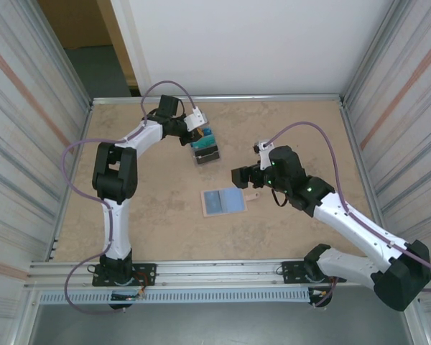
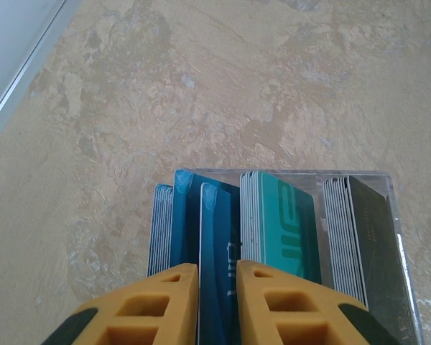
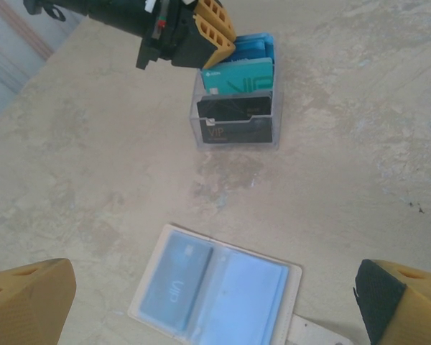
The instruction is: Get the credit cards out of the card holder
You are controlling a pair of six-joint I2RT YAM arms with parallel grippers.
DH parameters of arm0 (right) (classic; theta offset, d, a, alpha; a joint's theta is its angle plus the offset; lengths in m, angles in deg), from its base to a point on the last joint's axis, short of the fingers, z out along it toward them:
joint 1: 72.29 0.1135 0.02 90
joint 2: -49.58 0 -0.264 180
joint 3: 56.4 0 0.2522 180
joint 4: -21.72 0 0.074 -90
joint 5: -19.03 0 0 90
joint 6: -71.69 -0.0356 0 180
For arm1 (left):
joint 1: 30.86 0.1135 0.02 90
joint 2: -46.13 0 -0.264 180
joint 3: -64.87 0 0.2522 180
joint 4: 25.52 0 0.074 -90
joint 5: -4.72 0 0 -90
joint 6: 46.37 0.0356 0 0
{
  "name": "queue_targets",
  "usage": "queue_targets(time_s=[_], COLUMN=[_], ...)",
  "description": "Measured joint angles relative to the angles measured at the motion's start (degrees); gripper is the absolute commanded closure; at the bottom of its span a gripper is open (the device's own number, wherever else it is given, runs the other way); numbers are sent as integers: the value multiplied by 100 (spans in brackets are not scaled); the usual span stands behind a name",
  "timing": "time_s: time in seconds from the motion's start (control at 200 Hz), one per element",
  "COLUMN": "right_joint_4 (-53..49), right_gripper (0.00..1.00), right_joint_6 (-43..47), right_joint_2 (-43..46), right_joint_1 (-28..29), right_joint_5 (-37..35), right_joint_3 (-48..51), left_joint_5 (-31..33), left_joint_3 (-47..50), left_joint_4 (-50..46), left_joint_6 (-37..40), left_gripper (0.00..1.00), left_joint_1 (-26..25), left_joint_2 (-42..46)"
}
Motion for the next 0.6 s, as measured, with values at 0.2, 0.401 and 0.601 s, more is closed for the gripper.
queue_targets(time_s=[0.2,0.401,0.601], right_joint_4=[-59,-195,-551], right_gripper=[1,0,17], right_joint_6=[-11,-186,-439], right_joint_2=[-149,-420,-1038], right_joint_1=[90,243,640], right_joint_5=[-96,-332,-719], right_joint_3=[-15,-59,-345], left_joint_5=[195,876,1460], left_joint_3=[162,660,1631], left_joint_4=[249,970,1729], left_joint_6=[-144,-540,-1370], left_gripper=[77,53,22], left_joint_1=[0,0,0], left_joint_2=[184,778,1864])
